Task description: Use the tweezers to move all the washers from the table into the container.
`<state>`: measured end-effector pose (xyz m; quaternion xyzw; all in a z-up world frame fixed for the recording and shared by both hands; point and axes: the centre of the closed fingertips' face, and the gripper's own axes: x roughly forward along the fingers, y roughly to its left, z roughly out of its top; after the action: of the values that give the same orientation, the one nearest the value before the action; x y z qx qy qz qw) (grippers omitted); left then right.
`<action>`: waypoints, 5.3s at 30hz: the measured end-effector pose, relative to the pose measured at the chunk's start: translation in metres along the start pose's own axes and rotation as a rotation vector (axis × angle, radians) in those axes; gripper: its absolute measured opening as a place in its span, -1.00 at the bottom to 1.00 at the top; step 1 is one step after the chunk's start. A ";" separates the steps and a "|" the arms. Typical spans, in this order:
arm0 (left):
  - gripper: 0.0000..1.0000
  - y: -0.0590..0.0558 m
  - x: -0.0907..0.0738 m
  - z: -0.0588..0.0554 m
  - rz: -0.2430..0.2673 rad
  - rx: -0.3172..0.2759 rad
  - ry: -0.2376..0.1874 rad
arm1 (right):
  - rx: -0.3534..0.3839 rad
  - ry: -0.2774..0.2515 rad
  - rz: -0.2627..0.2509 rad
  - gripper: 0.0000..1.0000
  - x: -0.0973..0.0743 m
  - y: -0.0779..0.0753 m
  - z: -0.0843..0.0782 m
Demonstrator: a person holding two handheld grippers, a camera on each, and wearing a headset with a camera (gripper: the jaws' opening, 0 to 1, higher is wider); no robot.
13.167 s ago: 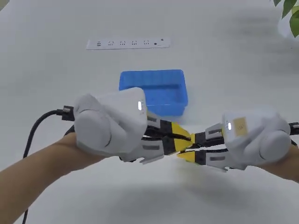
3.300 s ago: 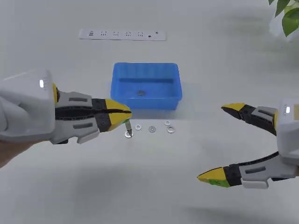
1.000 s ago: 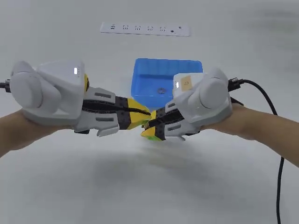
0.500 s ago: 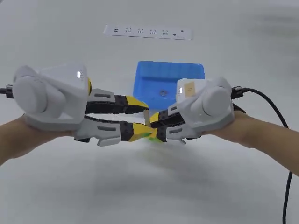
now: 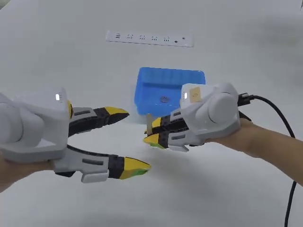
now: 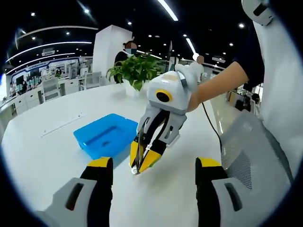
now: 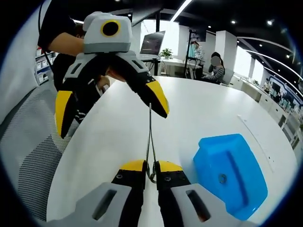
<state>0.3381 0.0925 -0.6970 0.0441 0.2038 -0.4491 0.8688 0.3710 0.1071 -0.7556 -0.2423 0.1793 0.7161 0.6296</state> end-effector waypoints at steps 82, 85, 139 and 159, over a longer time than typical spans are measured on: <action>0.98 0.054 -0.001 0.038 0.184 -0.068 -0.158 | 0.053 0.000 -0.207 -0.82 -0.032 -0.128 -0.023; 0.95 0.068 0.012 0.053 0.179 -0.030 -0.158 | 0.052 0.002 -0.214 -0.82 -0.033 -0.129 -0.024; -0.82 0.105 0.098 0.081 -0.068 0.008 -0.130 | 0.020 0.004 -0.129 -0.85 -0.033 -0.119 -0.019; -0.91 0.110 0.090 0.100 -0.008 0.225 -0.102 | -0.034 0.035 -0.194 -0.56 -0.046 -0.114 -0.010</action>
<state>0.5037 0.0630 -0.6528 0.1175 0.1081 -0.4744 0.8657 0.4887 0.0807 -0.7318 -0.2814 0.1538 0.6505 0.6885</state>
